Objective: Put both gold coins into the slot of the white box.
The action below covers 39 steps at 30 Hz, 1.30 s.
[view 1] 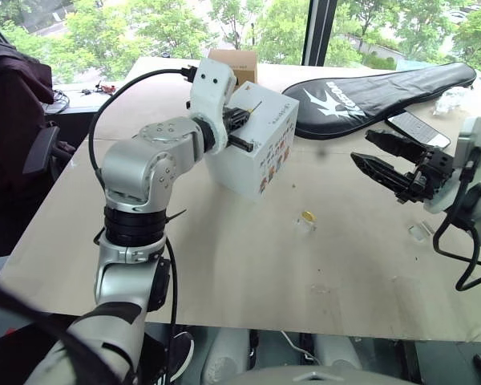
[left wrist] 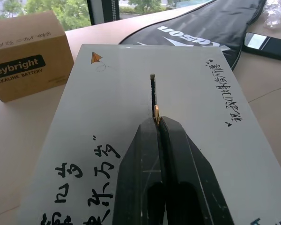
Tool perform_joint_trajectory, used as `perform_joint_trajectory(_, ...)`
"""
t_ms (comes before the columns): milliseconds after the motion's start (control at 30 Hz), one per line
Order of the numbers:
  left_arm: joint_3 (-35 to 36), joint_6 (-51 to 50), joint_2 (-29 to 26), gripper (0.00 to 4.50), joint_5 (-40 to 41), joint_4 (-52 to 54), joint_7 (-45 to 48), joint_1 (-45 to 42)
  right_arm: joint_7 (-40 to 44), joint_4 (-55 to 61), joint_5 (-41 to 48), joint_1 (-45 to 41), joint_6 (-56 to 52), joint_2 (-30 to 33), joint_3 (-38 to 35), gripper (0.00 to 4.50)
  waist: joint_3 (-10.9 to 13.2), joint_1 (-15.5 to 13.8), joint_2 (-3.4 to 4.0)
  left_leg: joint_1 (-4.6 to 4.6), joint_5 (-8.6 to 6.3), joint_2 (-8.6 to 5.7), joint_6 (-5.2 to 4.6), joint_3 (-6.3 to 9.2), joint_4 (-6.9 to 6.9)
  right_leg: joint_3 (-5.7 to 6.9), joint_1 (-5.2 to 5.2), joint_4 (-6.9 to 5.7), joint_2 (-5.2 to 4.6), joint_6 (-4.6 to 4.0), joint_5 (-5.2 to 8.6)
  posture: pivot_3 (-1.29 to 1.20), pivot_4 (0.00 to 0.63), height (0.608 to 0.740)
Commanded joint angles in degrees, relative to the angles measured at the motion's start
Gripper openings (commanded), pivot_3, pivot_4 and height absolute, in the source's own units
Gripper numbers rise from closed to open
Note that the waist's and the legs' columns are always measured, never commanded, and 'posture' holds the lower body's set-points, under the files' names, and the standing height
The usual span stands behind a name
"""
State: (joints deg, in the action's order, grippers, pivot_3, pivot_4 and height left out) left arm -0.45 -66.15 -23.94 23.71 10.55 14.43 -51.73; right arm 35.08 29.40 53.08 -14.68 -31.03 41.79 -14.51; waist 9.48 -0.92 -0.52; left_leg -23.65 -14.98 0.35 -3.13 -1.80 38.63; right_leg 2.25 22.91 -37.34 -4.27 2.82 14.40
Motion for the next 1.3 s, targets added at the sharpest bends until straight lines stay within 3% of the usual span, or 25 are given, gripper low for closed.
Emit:
perform_joint_trajectory(33,-1.42,-3.9,0.66,0.0,-0.09,-0.45,0.4,1.39,0.11,1.5,0.54,-0.94,0.22,-0.11,-1.67,2.88,0.0,0.02,0.0,0.0,0.0,0.0,0.0,0.0,0.0,0.0,0.0,-0.01,0.0,0.0,0.0,0.0,0.15,0.74)
perform_joint_trajectory(167,-1.43,-4.27,0.69,0.0,-0.24,-0.1,0.87,1.82,0.27,1.56,0.62,-0.91,0.01,0.04,-1.72,2.88,0.0,0.0,0.0,0.0,0.0,0.0,0.0,0.0,0.02,0.0,0.0,-0.03,0.0,0.0,0.0,0.0,0.15,0.74)
perform_joint_trajectory(267,-0.73,-3.81,0.93,0.74,-0.62,-0.34,0.94,1.87,0.31,1.61,0.42,-0.51,-0.09,0.12,-1.76,2.91,0.0,0.0,0.0,0.0,0.0,0.0,0.0,0.0,0.04,0.0,0.0,-0.05,-0.01,0.0,0.0,0.0,0.15,0.74)
perform_joint_trajectory(467,-0.08,3.64,0.72,3.49,-2.88,-1.48,1.71,1.17,0.42,1.66,0.24,0.09,0.05,0.03,-2.01,2.91,0.0,0.15,0.0,0.06,0.0,0.0,0.0,0.0,0.21,-0.04,0.0,-0.33,-0.01,-0.01,0.0,0.0,0.15,0.74)
perform_joint_trajectory(633,5.86,15.05,-0.92,3.49,1.37,0.23,9.99,1.07,0.53,1.67,-3.14,2.64,0.24,-0.52,0.82,2.91,0.04,0.16,-0.05,-0.01,0.01,0.02,0.02,0.0,0.25,-0.06,0.14,-0.5,0.02,-0.03,0.0,0.0,0.15,0.74)
perform_joint_trajectory(733,12.26,15.12,-4.45,3.49,10.6,3.21,19.82,2.11,-1.77,0.67,-12.82,5.29,1.79,-1.63,8.01,2.91,0.05,0.23,-0.07,-0.12,0.03,0.05,0.05,-0.03,0.31,-0.13,0.26,-0.49,0.03,-0.03,0.0,0.0,0.15,0.74)
perform_joint_trajectory(900,13.71,15.6,-23.36,3.49,16.99,8.66,43.61,16.79,-1.44,-4.29,-25.31,4.13,5.71,-5.5,20.1,2.91,0.05,1.64,-0.02,-0.04,0.03,-0.01,0.05,-0.03,0.27,-0.58,0.46,-0.5,0.21,-0.03,0.01,0.0,0.15,0.74)
perform_joint_trajectory(1000,13.06,18.31,-29.67,3.49,16.74,10.85,49.5,24.07,-1.09,-7.18,-28.37,2.47,5.05,-7.22,22.62,2.91,0.13,1.61,-0.1,-0.09,0.02,-0.04,0.06,-0.03,0.18,-0.68,0.65,-0.58,0.25,-0.03,0.0,0.0,0.15,0.74)
perform_joint_trajectory(1267,11.48,22.66,-29.61,3.49,15.35,12.43,49.24,31.63,0.5,-10.29,-28.88,1.49,2.72,-11.55,23.52,2.91,0.16,0.1,-0.19,-0.16,0.01,-0.07,0.04,0.07,0.39,-0.75,0.57,-0.57,0.18,-0.06,-0.01,0.0,0.15,0.74)
perform_joint_trajectory(1300,11.1,23.31,-29.72,3.53,14.93,12.31,49.34,32.19,0.65,-10.44,-29.38,1.57,2.44,-11.61,23.83,2.65,0.16,0.18,-0.19,-0.15,0.01,-0.08,0.04,0.07,0.39,-0.75,0.57,-0.58,0.19,-0.06,-0.01,0.0,0.15,0.74)
